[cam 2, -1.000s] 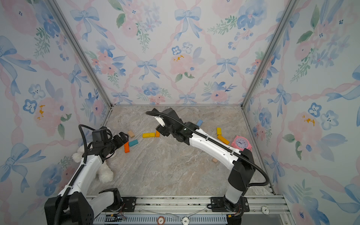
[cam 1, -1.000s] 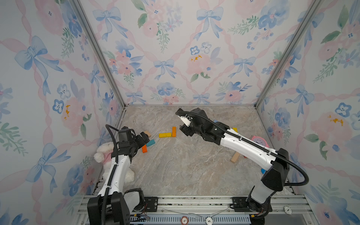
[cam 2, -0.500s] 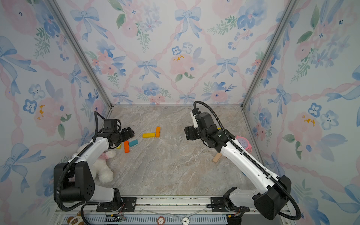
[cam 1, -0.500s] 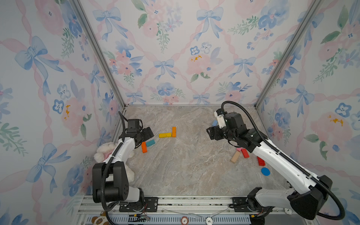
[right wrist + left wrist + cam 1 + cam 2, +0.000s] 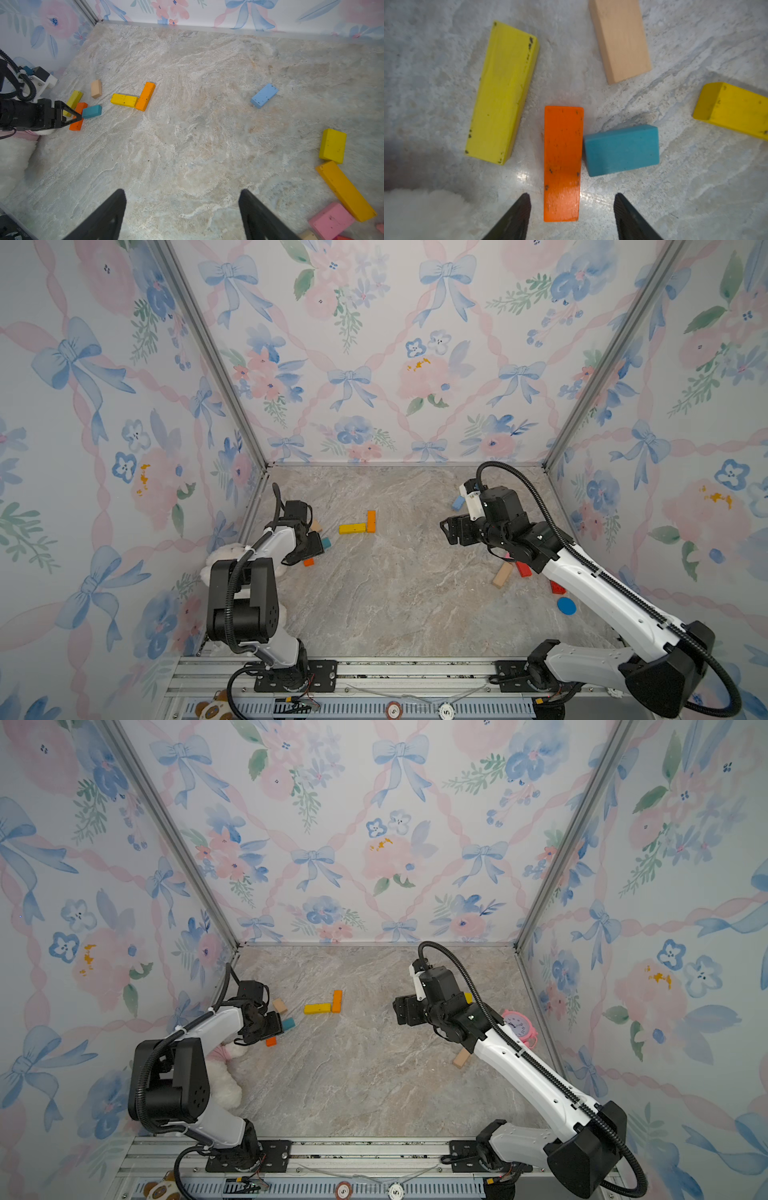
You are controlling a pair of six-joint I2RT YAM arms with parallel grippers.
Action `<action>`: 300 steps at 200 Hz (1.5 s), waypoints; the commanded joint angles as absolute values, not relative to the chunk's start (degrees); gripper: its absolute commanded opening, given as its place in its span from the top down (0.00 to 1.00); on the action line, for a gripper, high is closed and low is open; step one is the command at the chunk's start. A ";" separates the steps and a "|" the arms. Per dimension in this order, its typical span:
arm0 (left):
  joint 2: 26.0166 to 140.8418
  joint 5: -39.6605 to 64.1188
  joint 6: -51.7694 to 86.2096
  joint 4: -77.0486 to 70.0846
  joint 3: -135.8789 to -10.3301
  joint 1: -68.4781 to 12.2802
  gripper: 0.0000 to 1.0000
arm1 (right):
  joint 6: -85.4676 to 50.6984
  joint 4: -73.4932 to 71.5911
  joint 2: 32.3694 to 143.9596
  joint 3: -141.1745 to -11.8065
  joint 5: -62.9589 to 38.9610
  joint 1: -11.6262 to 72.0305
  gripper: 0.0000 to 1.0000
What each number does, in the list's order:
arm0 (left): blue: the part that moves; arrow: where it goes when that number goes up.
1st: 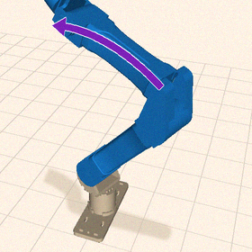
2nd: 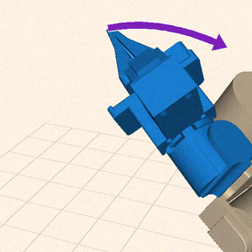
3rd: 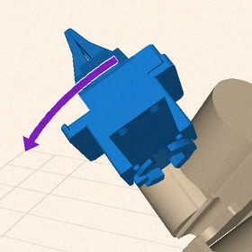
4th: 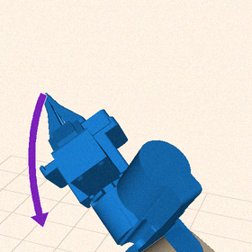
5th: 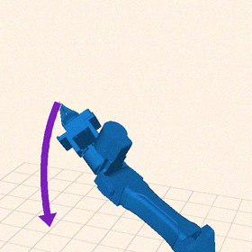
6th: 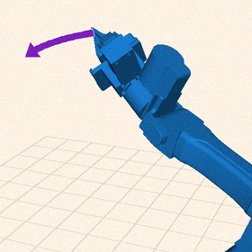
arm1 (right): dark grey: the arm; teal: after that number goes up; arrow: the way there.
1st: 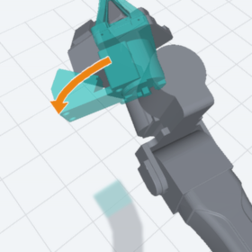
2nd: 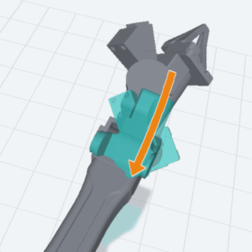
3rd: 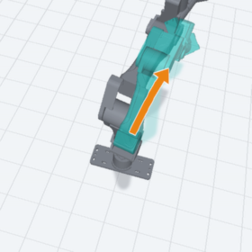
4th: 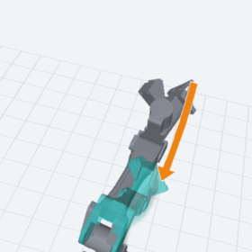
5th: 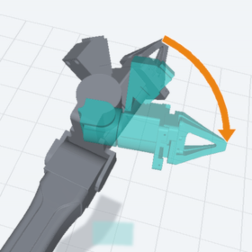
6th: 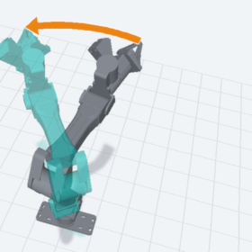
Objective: Assemble the letter t with building blocks
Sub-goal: Pick up the building block from the center of the board.
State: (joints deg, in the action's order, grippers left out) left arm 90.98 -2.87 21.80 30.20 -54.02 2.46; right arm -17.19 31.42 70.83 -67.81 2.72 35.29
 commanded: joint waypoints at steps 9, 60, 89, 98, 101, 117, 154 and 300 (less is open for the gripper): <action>92.86 -4.80 19.54 31.94 -54.47 2.07 0.42 | -17.43 29.88 70.38 -66.71 1.61 34.89 0.12; 95.05 -7.64 17.52 33.77 -55.90 2.00 0.46 | -17.70 29.37 70.06 -65.44 1.87 34.80 0.10; 96.89 -7.40 17.14 33.83 -57.07 2.07 0.49 | -18.02 28.92 69.96 -65.19 1.68 34.80 0.10; 97.07 -7.46 16.99 33.76 -57.69 1.98 0.49 | -17.97 28.93 69.91 -65.18 1.64 34.80 0.10; 97.11 -7.48 16.90 33.82 -57.92 2.01 0.49 | -18.01 28.93 69.88 -65.13 1.60 34.80 0.09; 98.02 -7.80 15.98 33.83 -59.16 1.94 0.49 | -18.01 28.83 69.63 -64.87 1.51 34.80 0.09; 100.62 -7.00 15.65 34.40 -60.90 2.22 0.52 | -17.99 27.85 68.76 -63.58 0.46 34.81 0.08; 88.78 -6.81 4.35 32.02 -71.41 -12.25 0.81 | -15.93 29.02 63.20 -59.38 0.51 31.22 0.04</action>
State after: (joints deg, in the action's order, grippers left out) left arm 93.86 -7.51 11.33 34.26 -64.69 -6.31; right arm -16.93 28.32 65.73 -61.06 0.99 32.80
